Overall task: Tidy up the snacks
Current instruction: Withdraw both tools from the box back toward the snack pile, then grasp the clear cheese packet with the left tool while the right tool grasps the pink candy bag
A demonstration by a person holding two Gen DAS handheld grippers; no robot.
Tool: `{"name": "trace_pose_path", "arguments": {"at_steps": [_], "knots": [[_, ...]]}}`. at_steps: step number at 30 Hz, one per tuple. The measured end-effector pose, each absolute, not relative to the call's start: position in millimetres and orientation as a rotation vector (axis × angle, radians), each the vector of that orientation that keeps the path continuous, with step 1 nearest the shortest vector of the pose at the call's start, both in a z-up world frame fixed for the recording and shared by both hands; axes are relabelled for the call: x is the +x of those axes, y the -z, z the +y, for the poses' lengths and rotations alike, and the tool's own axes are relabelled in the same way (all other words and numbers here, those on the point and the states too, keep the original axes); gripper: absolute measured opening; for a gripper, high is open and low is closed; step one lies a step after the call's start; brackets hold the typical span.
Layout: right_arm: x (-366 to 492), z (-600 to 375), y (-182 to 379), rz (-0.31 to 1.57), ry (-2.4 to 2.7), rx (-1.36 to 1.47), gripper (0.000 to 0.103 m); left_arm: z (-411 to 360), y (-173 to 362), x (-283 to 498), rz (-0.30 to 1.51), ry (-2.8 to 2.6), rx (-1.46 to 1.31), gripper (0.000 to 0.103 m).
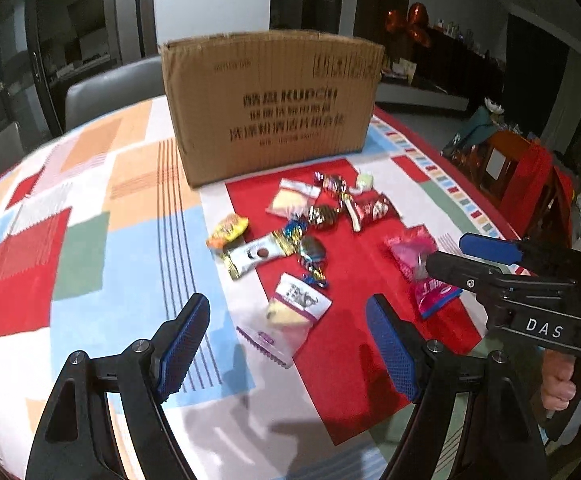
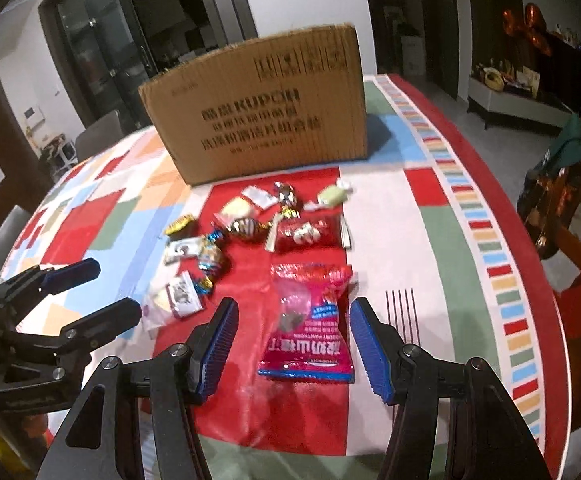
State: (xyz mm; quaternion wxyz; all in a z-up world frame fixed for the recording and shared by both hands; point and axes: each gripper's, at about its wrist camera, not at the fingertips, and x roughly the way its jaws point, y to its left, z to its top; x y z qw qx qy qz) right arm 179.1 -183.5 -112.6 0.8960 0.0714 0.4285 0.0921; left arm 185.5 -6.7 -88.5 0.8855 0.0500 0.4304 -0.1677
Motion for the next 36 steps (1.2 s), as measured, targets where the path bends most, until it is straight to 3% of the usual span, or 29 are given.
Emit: {"name": "trace_pose_path", "arguments": {"at_steps": [18,24,26,27,33,36], "knots": [[194.6,-177.9,139.7,0.982,-0.169,0.191,0.059,-15.2,130.2,210.4,0.98,0.322,0.154,0.079],[196.6,-173.8,139.6,0.975,-0.174,0.168,0.058,-17.1,131.1,215.1,0.99,0.331,0.102,0.063],[196.5,-172.9,139.5,0.972,-0.177,0.16,0.053,-17.7,130.7,214.8,0.988,0.332,0.101,0.056],[196.3,-171.9,139.7,0.969,-0.178,0.151,0.049,-18.2,130.7,214.3,0.987,0.332,0.103,0.054],[195.2,-170.1,139.2,0.969,-0.19,0.145,0.046,-15.9,129.3,212.2,0.982,0.329,0.069,0.045],[192.5,-167.9,137.6,0.965,-0.198,0.141,0.044,-14.2,124.4,210.0,0.965,0.321,0.046,0.033]]}}
